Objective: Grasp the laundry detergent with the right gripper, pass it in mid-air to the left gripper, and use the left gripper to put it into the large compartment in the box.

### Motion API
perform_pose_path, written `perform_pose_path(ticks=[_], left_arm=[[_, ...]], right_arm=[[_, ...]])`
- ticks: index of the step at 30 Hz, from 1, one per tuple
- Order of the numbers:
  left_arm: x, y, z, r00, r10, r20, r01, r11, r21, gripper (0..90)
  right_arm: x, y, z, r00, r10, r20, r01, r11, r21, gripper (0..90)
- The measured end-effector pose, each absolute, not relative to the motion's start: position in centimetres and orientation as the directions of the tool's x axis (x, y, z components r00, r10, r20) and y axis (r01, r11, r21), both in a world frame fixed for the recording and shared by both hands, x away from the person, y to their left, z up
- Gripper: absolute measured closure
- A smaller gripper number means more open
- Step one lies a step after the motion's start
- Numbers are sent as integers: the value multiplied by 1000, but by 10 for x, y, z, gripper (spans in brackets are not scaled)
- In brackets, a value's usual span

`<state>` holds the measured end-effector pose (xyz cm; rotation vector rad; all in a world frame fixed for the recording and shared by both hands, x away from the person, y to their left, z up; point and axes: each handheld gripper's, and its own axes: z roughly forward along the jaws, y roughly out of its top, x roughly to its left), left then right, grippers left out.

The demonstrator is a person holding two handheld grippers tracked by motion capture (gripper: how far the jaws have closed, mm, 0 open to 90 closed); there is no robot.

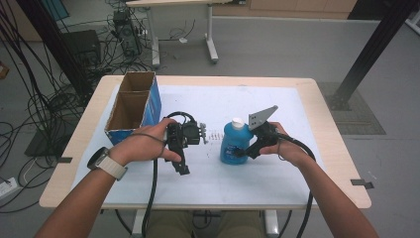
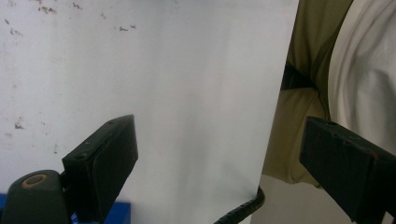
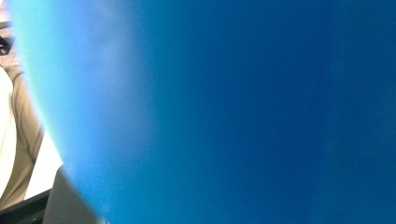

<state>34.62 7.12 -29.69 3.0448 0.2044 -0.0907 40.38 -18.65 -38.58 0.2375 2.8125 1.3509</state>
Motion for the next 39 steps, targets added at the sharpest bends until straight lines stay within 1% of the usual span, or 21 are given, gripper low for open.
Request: perform_pose_path(ticks=[39], left_arm=[[347,72,-298,988,136,-67,142,-986,89,119]], right_arm=[[403,-184,-391,-990,131,52,120,593,796,325]])
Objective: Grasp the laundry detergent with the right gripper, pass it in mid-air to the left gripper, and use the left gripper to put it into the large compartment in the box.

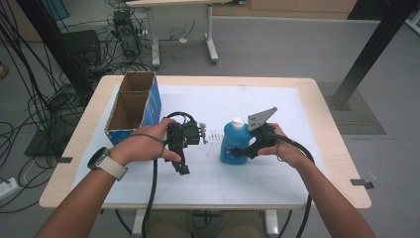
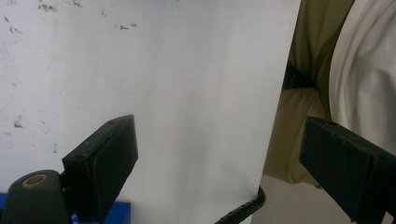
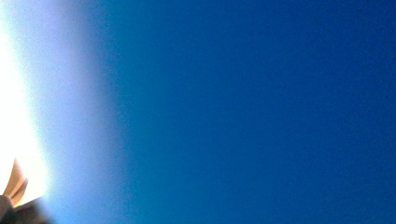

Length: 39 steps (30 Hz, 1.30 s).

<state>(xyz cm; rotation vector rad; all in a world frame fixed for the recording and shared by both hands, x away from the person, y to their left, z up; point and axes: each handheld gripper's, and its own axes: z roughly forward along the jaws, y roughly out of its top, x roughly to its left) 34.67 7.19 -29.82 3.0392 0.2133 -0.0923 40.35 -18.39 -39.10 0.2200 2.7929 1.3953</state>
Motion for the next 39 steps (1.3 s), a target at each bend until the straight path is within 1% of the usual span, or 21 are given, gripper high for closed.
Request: perform_pose_path(ticks=[22,35,39], left_arm=[[347,72,-299,988,136,-70,141,-986,85,120],[347,72,-300,988,138,-71,144,-986,87,120],[348,72,-300,988,135,-70,141,-986,88,119]], right_arm=[[404,-185,-395,-989,135,62,129,574,808,352],[404,-185,-396,-990,128,63,125,564,816,401],[404,-186,-397,-989,129,68,128,557,821,403]])
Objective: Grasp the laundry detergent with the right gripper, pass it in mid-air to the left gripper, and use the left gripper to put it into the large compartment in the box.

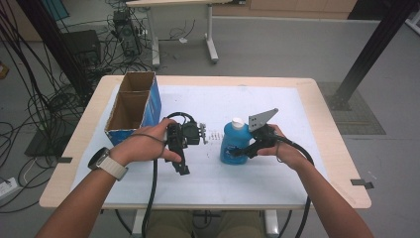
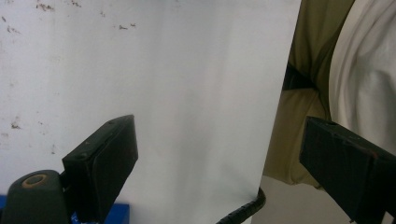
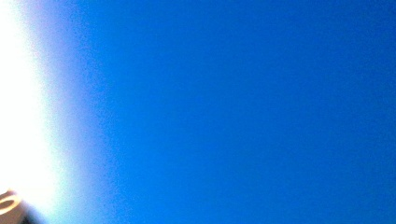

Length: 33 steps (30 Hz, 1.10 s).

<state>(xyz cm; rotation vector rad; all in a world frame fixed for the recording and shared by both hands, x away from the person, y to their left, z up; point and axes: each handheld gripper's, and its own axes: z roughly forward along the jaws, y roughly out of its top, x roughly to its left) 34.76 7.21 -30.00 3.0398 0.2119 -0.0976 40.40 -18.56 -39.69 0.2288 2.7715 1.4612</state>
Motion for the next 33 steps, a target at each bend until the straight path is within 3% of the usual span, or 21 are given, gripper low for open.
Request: perform_pose_path(ticks=[33], left_arm=[[348,72,-300,988,137,-76,143,-986,90,122]], right_arm=[[404,-186,-398,-991,125,53,114,550,828,422]])
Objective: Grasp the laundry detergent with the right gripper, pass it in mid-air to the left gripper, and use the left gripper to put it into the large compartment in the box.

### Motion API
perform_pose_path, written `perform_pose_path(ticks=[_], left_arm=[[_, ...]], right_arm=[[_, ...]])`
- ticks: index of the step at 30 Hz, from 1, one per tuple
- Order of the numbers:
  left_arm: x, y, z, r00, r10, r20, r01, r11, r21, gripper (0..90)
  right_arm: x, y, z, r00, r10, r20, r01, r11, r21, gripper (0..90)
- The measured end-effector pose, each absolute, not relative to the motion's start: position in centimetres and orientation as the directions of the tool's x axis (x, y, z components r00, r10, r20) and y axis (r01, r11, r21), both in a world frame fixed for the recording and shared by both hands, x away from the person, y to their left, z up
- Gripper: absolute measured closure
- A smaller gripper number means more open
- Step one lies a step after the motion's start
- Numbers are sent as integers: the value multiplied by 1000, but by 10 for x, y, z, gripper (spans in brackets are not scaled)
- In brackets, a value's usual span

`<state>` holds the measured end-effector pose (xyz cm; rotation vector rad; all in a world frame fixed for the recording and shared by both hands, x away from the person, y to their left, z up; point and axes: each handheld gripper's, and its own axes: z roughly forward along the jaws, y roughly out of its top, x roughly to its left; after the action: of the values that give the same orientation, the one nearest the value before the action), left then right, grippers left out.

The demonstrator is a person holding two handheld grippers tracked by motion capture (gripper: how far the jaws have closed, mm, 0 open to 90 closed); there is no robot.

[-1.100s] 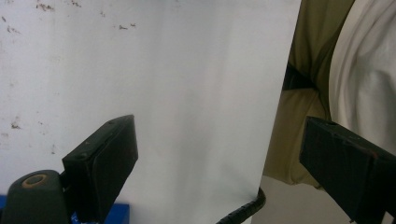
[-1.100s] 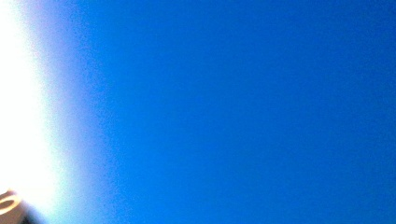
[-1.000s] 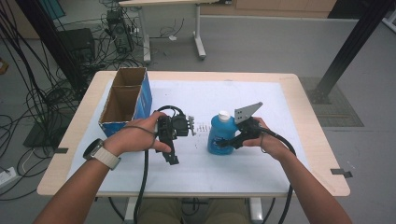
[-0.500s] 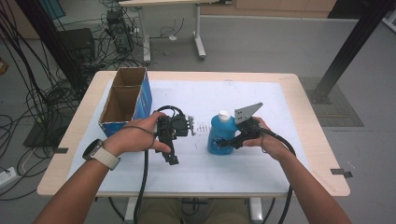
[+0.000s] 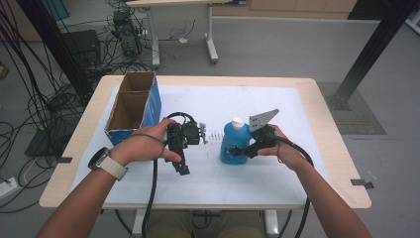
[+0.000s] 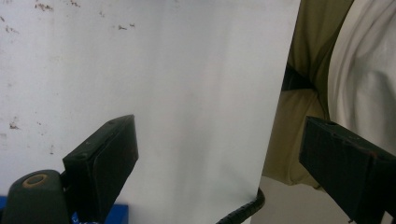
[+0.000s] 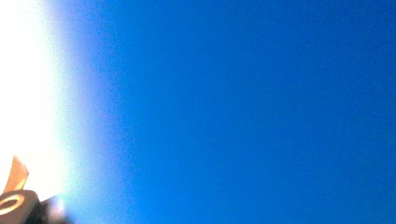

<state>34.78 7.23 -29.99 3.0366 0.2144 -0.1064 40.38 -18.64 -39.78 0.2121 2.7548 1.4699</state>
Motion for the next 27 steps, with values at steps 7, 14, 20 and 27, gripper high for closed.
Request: perform_pose_path(ticks=[7,14,20,27], left_arm=[[348,72,-300,988,136,-76,143,-985,91,122],[348,72,-300,987,139,-75,145,-985,90,122],[347,73,-299,987,138,-76,145,-985,92,122],[348,73,-299,988,139,-74,145,-985,92,122]], right_arm=[[403,-186,-398,-990,131,48,113,549,828,430],[402,-186,-398,-990,133,46,112,548,829,432],[402,-186,-398,-989,138,48,116,547,829,434],[401,-186,-398,-989,140,45,115,546,830,436]])
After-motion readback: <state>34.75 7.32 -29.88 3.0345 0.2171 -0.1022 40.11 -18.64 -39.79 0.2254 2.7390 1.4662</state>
